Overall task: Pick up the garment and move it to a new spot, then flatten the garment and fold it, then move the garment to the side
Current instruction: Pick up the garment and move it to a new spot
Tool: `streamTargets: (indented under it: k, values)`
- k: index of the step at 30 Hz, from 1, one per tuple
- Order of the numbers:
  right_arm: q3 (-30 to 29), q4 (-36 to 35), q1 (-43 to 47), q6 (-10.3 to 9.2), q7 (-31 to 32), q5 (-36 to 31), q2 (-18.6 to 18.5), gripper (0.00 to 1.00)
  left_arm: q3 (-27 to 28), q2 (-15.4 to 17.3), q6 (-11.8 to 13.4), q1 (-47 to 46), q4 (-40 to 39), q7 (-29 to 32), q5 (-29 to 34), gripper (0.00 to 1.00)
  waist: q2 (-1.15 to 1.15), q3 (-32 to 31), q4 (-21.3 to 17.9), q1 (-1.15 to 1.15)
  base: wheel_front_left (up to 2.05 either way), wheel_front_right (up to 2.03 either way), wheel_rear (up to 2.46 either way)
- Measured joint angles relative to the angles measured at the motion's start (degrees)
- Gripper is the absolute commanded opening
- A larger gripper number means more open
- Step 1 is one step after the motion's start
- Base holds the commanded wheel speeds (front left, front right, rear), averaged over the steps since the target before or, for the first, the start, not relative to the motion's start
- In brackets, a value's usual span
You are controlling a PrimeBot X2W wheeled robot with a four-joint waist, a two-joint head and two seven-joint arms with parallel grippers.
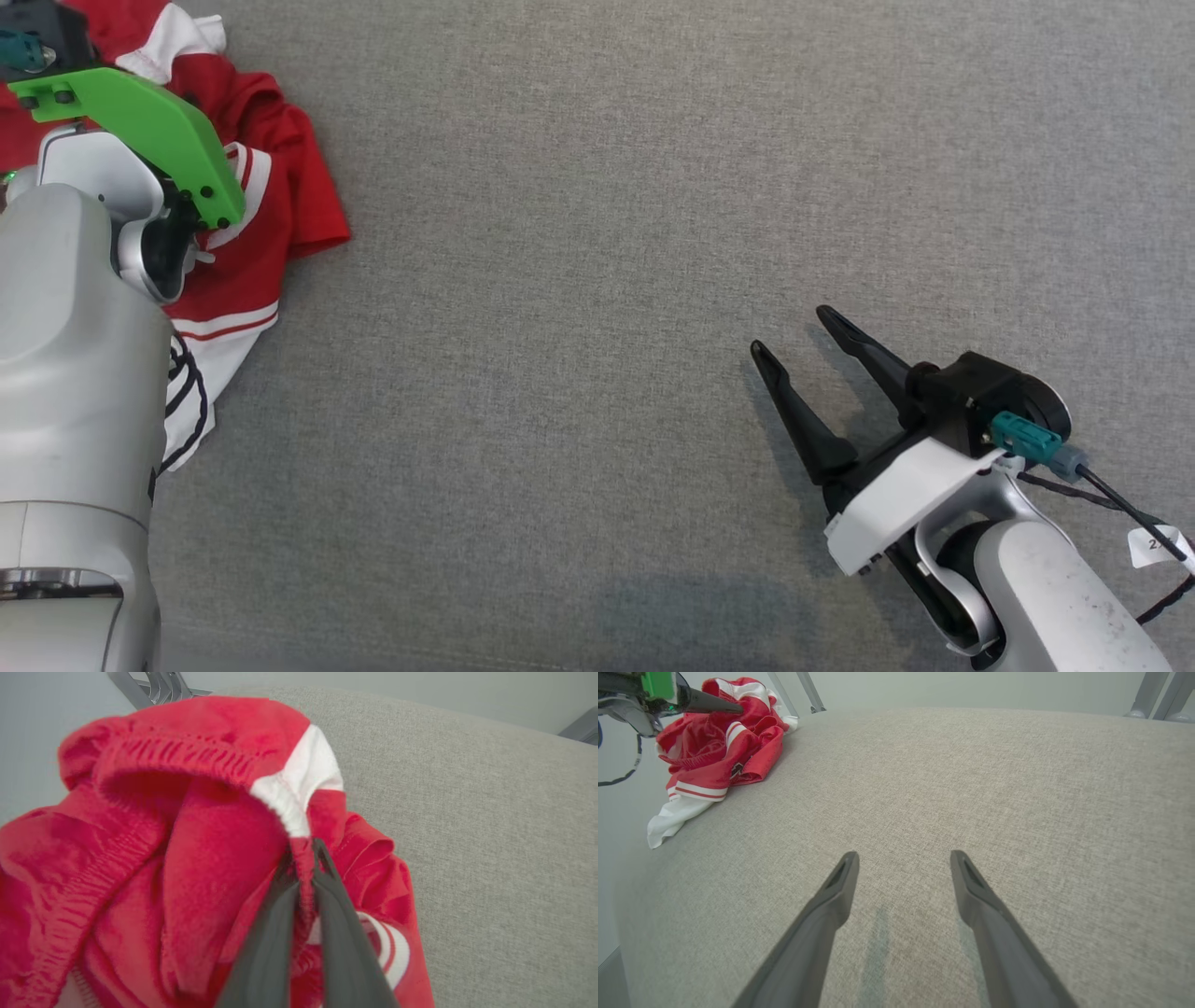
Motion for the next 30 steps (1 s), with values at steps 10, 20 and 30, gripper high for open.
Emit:
streamTargets:
  k: [10,20,30]
  values:
    - [0.2,4.3,0.4,0.0,-3.1,0.6,1.9,1.0,1.2,-1.1,-0.5,-3.1,-0.5,-4.7,-2.0,0.0,0.0,-4.4,-0.3,0.0,0.0,0.0,0.0]
    - [0.9,9.0,1.8,0.0,-6.2,2.3,4.9,1.0,0.3,-6.9,-3.8,-6.9,-7.9,-4.3,-6.4,0.0,0.0,-12.1,-2.4,-0.01,0.0,0.0,0.0]
    - [0.0,11.2,2.6,0.0,-8.0,2.7,6.2,1.0,-3.1,-10.4,-4.7,-7.3,-18.0,-4.9,-14.3,0.0,0.0,-16.8,-11.0,-0.01,0.0,0.0,0.0]
